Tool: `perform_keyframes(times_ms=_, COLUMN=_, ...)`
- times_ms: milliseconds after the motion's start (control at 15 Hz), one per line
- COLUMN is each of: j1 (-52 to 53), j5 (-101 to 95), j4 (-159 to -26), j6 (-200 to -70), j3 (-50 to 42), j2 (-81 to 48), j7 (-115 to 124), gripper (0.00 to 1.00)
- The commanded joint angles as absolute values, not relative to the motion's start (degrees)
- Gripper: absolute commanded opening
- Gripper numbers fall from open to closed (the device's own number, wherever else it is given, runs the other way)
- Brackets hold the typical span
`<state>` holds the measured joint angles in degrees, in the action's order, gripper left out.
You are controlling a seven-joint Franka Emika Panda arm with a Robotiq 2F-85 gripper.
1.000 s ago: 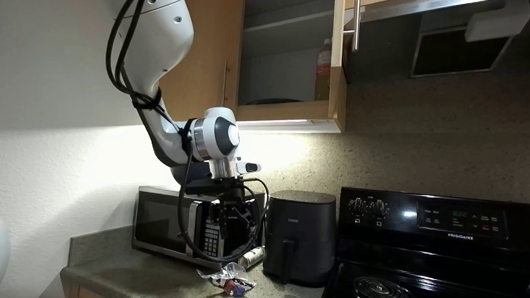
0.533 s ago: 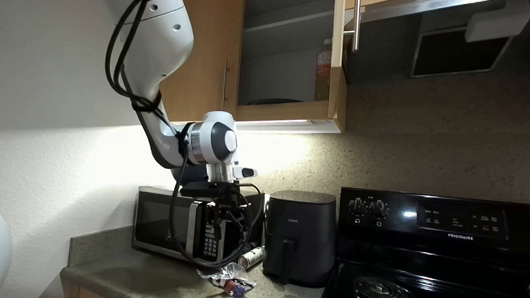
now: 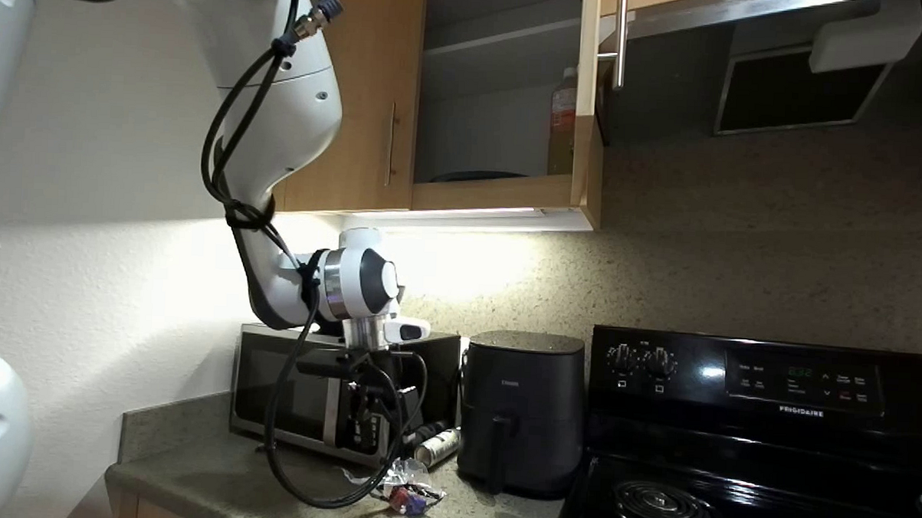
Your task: Pick up the plastic from the counter and put it in the cabinet
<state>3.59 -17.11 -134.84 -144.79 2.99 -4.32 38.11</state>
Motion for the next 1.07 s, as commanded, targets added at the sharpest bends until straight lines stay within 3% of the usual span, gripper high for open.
perform_keyframes(times_ms=0, j1=4.3, j5=-17.3, j4=-134.8, j6=-144.7, j3=2.3, j2=-4.5, j7=38.8, gripper=1.00)
perform_keyframes(times_ms=933, j1=9.0, j5=-18.8, j4=-122.9, j6=-143.5, j3=-1.4, j2=-19.7, j7=60.3, gripper=1.00)
perform_keyframes(times_ms=1000, j1=9.7, j5=-19.2, j4=-121.5, j6=-143.4, j3=-2.3, j2=-20.8, j7=61.2, gripper=0.89)
